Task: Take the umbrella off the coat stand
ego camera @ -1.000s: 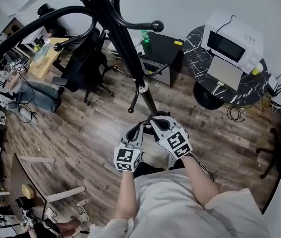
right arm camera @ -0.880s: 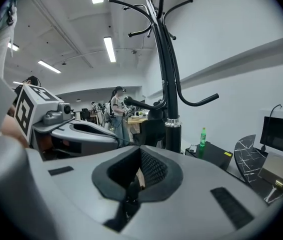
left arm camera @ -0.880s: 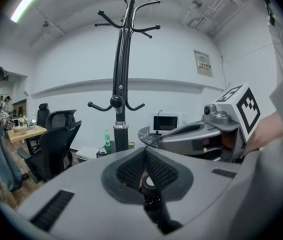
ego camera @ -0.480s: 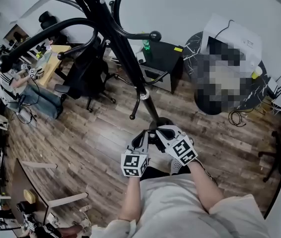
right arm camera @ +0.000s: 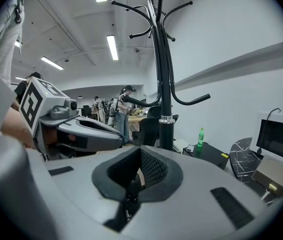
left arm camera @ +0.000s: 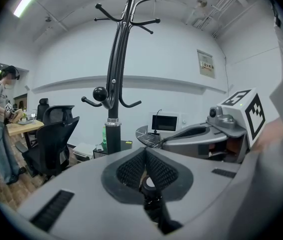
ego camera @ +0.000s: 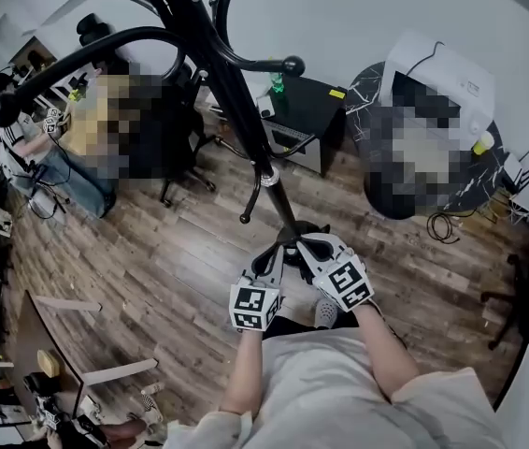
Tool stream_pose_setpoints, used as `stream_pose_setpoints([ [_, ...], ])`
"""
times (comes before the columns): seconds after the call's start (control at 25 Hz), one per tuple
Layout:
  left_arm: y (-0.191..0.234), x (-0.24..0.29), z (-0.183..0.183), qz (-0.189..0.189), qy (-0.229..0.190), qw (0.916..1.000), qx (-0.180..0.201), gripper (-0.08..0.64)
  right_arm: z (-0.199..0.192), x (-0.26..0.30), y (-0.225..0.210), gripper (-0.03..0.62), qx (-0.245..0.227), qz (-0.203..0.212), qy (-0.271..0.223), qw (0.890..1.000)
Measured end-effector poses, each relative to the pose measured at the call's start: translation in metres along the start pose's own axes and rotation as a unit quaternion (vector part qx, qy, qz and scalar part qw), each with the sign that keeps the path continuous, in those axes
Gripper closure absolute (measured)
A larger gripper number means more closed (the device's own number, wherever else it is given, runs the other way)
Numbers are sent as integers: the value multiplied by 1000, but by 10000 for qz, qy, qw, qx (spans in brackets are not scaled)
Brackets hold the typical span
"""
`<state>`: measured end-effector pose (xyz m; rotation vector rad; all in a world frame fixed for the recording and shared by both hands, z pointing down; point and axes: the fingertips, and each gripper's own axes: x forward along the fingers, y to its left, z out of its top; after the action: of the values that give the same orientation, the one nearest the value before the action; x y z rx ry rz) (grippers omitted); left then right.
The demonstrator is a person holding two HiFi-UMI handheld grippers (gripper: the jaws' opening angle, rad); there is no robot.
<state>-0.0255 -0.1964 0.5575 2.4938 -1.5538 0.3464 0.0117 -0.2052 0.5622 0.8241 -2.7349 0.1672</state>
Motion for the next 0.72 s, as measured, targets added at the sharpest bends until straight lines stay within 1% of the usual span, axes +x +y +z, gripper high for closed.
stream_pose_setpoints([
  [0.2, -4, 3, 4, -125, -13, 9999, -3, 537, 4, -1, -4, 584, 48, 0, -16, 10000],
  [0.32, -5, 3, 5, -129, -18, 9999, -15, 537, 4, -3, -3, 584, 17, -26, 23, 10000],
  [0.72, 0, -3, 9, 116, -156, 9998, -29, 537, 15, -2, 0, 583, 63, -54, -104, 9999],
])
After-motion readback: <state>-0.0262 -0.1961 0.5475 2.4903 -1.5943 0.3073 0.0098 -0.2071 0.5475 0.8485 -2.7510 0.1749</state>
